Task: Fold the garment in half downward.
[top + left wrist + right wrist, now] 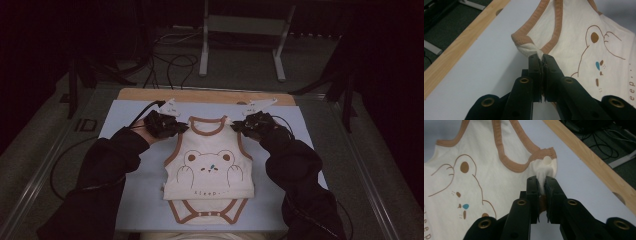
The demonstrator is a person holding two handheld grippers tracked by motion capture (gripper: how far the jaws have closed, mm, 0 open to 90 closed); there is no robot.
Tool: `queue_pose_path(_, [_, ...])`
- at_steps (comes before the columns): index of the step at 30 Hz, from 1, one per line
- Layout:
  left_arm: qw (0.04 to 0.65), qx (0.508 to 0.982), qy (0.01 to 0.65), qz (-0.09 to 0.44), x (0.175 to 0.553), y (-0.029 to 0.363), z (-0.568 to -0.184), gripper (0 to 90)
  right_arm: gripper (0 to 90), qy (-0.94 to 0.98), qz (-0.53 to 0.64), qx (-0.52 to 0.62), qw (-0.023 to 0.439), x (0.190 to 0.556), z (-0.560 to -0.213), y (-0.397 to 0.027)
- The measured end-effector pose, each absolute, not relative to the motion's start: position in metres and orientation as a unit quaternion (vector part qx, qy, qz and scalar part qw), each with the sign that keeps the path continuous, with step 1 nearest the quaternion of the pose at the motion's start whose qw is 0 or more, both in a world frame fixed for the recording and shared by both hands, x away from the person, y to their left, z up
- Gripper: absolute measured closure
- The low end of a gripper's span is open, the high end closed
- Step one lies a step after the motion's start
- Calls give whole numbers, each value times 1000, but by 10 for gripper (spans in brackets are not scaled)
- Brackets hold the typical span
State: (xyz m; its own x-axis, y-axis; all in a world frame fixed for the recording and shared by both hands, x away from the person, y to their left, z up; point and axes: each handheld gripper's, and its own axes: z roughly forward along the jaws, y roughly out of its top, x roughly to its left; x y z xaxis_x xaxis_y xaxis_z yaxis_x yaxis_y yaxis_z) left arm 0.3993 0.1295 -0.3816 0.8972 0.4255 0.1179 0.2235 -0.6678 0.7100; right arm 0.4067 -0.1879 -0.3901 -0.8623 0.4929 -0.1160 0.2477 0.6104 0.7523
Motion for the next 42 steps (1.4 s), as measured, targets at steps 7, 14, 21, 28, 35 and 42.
queue_pose_path(7, [379, 896, 178, 149, 403, 129, -366, 871, 828, 879, 393, 208, 172, 412, -376, -187])
queue_pose_path(14, [396, 885, 186, 161, 411, 134, -350, 870, 828, 871, 401, 208, 192, 418, -358, -187])
queue_pose_path(21, [404, 877, 193, 176, 415, 138, -334, 871, 828, 866, 407, 203, 206, 423, -342, -185])
queue_pose_path(28, [410, 873, 187, 186, 409, 140, -329, 870, 828, 862, 414, 199, 214, 418, -334, -184])
queue_pose_path(35, [409, 876, 181, 178, 400, 141, -340, 870, 827, 863, 417, 199, 206, 407, -345, -187])
queue_pose_path(42, [416, 875, 184, 165, 394, 145, -352, 869, 827, 863, 421, 197, 197, 399, -353, -192])
